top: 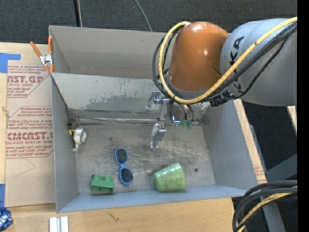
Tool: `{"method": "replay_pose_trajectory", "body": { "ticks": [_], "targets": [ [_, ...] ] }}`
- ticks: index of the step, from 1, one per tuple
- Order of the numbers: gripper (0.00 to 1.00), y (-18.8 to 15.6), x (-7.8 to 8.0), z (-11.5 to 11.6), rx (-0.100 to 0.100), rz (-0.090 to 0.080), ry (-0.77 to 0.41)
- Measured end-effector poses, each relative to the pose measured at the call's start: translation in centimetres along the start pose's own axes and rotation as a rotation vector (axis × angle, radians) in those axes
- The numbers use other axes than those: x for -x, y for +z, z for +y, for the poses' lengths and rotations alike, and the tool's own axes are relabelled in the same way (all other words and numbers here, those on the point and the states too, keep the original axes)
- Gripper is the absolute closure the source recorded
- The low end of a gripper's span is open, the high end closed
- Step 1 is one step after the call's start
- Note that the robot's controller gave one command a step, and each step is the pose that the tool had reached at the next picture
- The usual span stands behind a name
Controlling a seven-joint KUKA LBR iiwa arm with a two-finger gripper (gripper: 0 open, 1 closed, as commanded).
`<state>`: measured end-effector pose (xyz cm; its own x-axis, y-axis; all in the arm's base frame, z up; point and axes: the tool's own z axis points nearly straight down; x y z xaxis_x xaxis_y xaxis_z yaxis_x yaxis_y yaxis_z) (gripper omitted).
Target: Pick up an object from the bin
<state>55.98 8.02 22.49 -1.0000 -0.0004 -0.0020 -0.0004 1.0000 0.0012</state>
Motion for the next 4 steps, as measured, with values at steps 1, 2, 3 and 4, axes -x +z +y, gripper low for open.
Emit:
{"method": "replay_pose_trajectory", "body": {
  "ticks": [1,2,3,4],
  "targets": [
    [0.0,15.2,-0.8,-2.0,0.002,-0.006,0.278],
    [0.0,12.5,-2.0,5.1,0.003,0.0,0.383],
    [1.0,12.6,-2.0,4.7,-0.001,0.002,0.387],
    [1.0,12.8,-2.1,5.7,-0.001,0.001,0.404]
  ]
}}
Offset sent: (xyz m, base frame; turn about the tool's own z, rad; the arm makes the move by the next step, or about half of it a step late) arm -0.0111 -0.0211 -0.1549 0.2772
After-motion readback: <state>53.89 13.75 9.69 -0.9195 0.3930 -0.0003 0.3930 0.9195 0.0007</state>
